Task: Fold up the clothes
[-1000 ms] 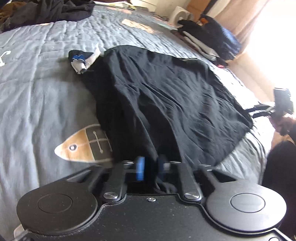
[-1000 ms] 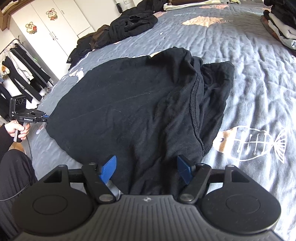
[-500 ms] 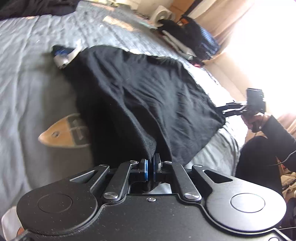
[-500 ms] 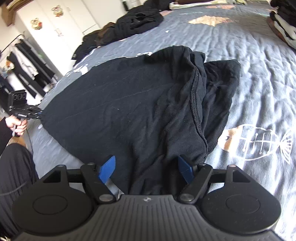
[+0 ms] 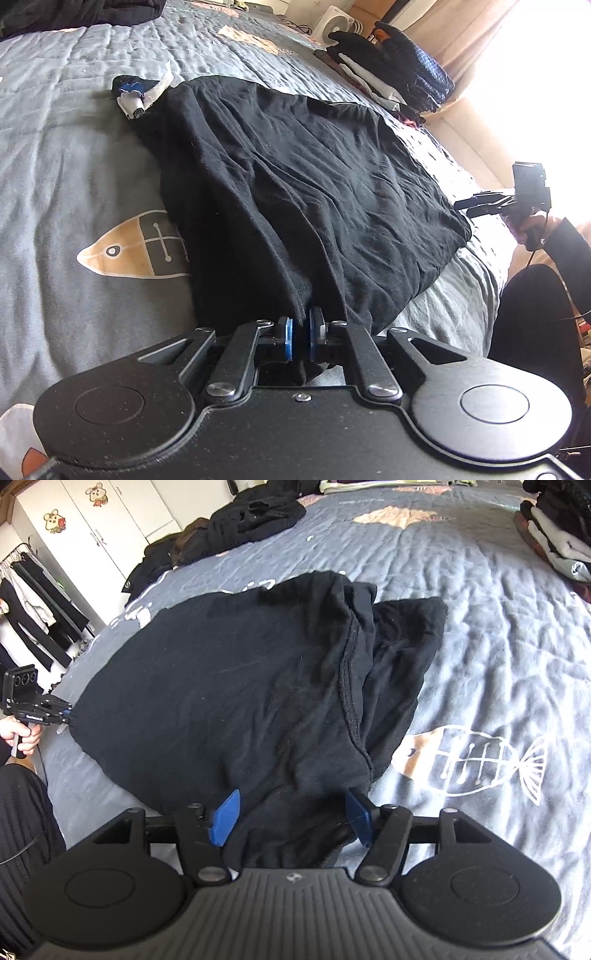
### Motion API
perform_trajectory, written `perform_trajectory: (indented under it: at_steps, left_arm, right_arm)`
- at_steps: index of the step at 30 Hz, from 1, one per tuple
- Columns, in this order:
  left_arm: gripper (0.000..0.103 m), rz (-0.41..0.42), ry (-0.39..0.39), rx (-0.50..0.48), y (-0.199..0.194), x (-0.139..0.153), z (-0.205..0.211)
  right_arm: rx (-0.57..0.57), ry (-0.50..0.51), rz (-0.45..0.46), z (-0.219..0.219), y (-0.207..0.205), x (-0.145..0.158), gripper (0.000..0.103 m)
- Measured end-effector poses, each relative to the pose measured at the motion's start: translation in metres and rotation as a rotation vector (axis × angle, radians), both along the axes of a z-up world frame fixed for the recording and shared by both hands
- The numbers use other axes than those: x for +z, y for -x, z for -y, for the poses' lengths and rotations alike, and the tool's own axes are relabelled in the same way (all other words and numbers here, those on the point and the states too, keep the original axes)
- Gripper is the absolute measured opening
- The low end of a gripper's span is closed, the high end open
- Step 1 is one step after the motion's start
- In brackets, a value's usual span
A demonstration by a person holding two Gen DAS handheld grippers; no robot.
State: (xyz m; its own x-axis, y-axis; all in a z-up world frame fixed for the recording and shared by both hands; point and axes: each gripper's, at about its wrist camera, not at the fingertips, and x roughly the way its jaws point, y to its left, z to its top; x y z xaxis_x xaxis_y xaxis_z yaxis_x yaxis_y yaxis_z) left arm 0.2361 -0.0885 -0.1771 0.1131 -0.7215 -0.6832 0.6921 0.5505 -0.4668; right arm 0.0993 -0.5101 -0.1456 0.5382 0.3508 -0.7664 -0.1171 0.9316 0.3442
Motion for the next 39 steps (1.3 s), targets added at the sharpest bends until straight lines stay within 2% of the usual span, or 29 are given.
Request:
perform_trajectory:
  at_steps: [1, 5, 9, 11, 13, 14, 16, 18, 20, 22, 24, 27, 29, 32, 36, 38, 39]
  left_arm:
    - [0.009, 0.001, -0.002, 0.001, 0.000, -0.001, 0.000]
    - [0.009, 0.005, -0.005, 0.005, 0.001, -0.002, 0.001]
    - [0.009, 0.006, -0.007, 0.010, 0.002, -0.002, 0.002]
    - [0.011, 0.005, -0.013, 0.011, 0.002, -0.002, 0.003]
    - [0.014, 0.004, -0.021, 0.013, 0.002, -0.003, 0.004]
    - [0.019, 0.005, -0.025, 0.016, 0.002, -0.004, 0.005]
    - [0.023, 0.009, -0.033, 0.023, 0.002, -0.004, 0.006]
    - [0.022, 0.009, -0.019, 0.005, 0.005, -0.001, 0.003]
    - [0.010, 0.007, 0.000, -0.020, 0.007, 0.003, 0.000]
    - [0.009, -0.006, 0.019, -0.025, 0.007, 0.005, -0.006]
    - [0.008, -0.021, 0.037, -0.026, 0.005, 0.008, -0.012]
    - [0.008, -0.044, 0.064, -0.026, 0.002, 0.011, -0.021]
    - [0.009, -0.055, 0.029, -0.030, 0.000, 0.004, -0.022]
    - [0.011, -0.057, -0.014, -0.032, 0.000, -0.005, -0.017]
    - [0.024, -0.028, -0.014, -0.013, 0.001, 0.000, -0.016]
    - [0.030, -0.026, 0.008, -0.004, -0.003, 0.002, -0.015]
    - [0.032, -0.027, 0.020, 0.000, -0.005, 0.003, -0.015]
  right_arm:
    - [-0.004, 0.008, 0.000, 0.001, 0.001, 0.000, 0.070]
    - [0.001, 0.044, -0.048, -0.001, 0.001, -0.007, 0.071]
    - [0.019, -0.016, 0.003, -0.009, 0.004, -0.008, 0.071]
    - [0.019, -0.038, 0.036, -0.012, 0.003, -0.007, 0.067]
    - [0.020, -0.023, 0.009, -0.017, -0.002, -0.012, 0.063]
    - [0.022, -0.010, -0.010, -0.020, -0.005, -0.015, 0.060]
    - [0.040, 0.031, -0.023, -0.027, -0.007, -0.021, 0.022]
    - [0.040, 0.033, -0.006, -0.029, -0.008, -0.020, 0.015]
    - [0.042, 0.019, 0.022, -0.025, -0.003, -0.014, 0.012]
    - [0.052, 0.008, 0.060, -0.021, 0.005, -0.006, 0.009]
    - [0.071, 0.001, 0.098, -0.018, 0.013, 0.001, 0.008]
    - [0.162, 0.008, 0.133, -0.020, 0.021, 0.009, 0.008]
    - [0.227, 0.018, 0.111, -0.020, 0.023, 0.006, 0.008]
    - [0.253, 0.063, -0.004, -0.019, 0.020, -0.013, 0.008]
    - [0.192, -0.013, -0.025, -0.011, 0.019, -0.013, 0.013]
    - [0.174, -0.034, 0.009, -0.008, 0.021, -0.005, 0.022]
    - [0.161, -0.053, 0.022, -0.007, 0.021, -0.002, 0.031]
